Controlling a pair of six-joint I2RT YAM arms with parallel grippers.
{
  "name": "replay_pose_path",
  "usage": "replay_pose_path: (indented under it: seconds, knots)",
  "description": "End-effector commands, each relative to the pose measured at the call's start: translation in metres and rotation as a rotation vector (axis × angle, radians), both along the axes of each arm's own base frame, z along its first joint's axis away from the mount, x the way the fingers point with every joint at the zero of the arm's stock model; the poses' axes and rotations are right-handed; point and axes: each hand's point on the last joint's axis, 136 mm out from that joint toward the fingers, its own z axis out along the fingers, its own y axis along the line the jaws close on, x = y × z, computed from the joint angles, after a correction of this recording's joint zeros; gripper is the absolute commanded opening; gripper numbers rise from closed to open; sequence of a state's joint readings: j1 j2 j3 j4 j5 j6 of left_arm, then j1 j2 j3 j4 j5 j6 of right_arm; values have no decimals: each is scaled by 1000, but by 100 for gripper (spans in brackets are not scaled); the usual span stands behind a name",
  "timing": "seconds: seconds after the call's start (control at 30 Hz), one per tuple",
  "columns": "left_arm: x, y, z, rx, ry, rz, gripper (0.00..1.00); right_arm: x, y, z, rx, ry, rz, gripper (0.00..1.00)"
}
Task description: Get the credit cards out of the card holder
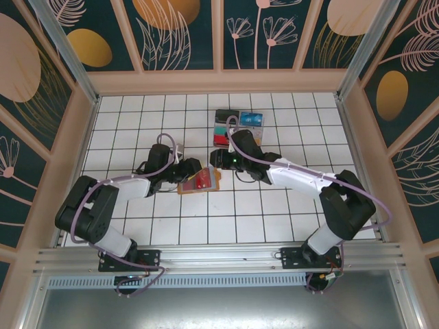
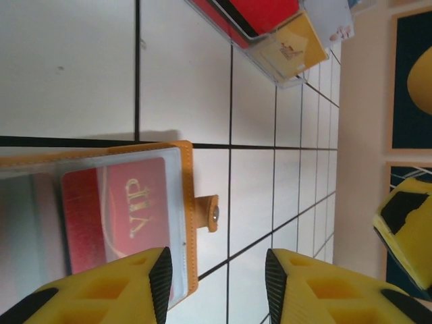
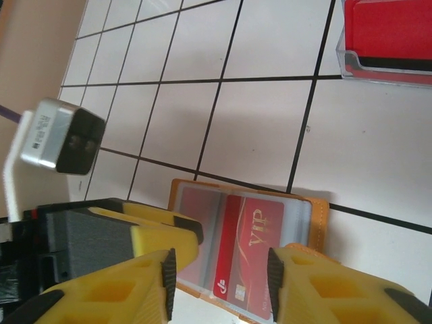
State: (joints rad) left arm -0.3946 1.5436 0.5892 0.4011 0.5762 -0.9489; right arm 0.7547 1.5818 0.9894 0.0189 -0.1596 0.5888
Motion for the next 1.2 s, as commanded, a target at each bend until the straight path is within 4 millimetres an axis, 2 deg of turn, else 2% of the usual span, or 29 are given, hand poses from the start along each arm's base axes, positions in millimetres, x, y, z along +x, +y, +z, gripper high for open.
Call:
replay_pose_path:
  seconds: [0.0, 0.13, 0.2, 0.6, 0.8, 1.03, 1.17]
  knots:
    - [0, 17, -4, 78, -2, 70, 43, 0, 12, -7, -15, 37, 15, 39]
    - [-6, 35, -17, 171, 34, 126, 42, -8, 30, -27, -96, 79, 48, 32]
    - [-10, 36, -21, 169, 46, 131, 43, -11, 35, -39, -124, 106, 48, 30]
    - [-9, 21, -36, 120, 107, 71, 35, -20, 33, -98, -235, 272, 30, 27]
    - [-5, 13, -41, 119, 114, 24, 34, -19, 25, -111, -287, 295, 8, 26]
    - [-10, 10, -48, 103, 135, -3, 32, -25, 23, -129, -308, 330, 25, 27]
    - [-10, 8, -46, 96, 129, -16, 32, -29, 18, -137, -325, 343, 24, 27]
